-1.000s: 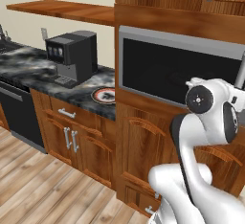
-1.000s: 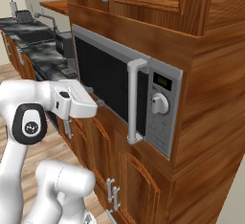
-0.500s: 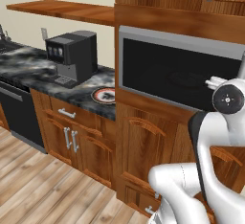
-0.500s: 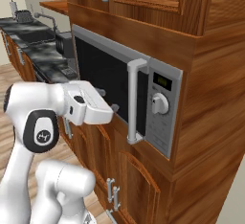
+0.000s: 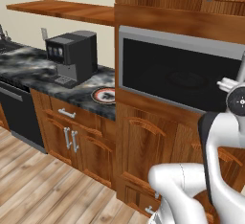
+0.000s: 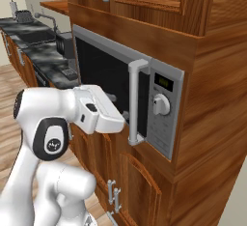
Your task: Pick the garlic from the counter and place it in the microwave. Then turn on the microwave.
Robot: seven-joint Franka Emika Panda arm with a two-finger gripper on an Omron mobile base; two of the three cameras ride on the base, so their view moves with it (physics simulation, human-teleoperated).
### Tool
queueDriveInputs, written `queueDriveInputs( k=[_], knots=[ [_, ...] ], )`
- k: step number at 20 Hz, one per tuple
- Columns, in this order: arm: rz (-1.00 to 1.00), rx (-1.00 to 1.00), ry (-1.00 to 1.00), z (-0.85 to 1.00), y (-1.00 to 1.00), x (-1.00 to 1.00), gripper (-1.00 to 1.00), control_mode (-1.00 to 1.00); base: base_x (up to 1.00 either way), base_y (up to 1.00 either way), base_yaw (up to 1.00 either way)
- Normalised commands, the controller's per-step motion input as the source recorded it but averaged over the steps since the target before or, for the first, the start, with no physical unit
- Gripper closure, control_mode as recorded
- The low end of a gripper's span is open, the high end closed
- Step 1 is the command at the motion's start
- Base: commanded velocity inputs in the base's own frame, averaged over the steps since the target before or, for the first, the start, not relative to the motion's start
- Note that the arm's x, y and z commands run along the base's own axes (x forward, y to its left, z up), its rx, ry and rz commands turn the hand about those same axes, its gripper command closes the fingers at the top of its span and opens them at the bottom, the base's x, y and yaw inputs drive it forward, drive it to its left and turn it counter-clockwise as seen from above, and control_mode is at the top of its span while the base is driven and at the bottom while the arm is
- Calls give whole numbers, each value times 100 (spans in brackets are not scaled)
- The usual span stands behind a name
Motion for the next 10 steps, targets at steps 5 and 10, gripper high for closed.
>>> queueDriveInputs(
  k=[5,10],
  knots=[
    [0,-5,-9,-39,-18,0,-100,-100,0,0,0],
    [0,-5,-6,-34,-8,0,-100,-100,0,0,0]
  ],
)
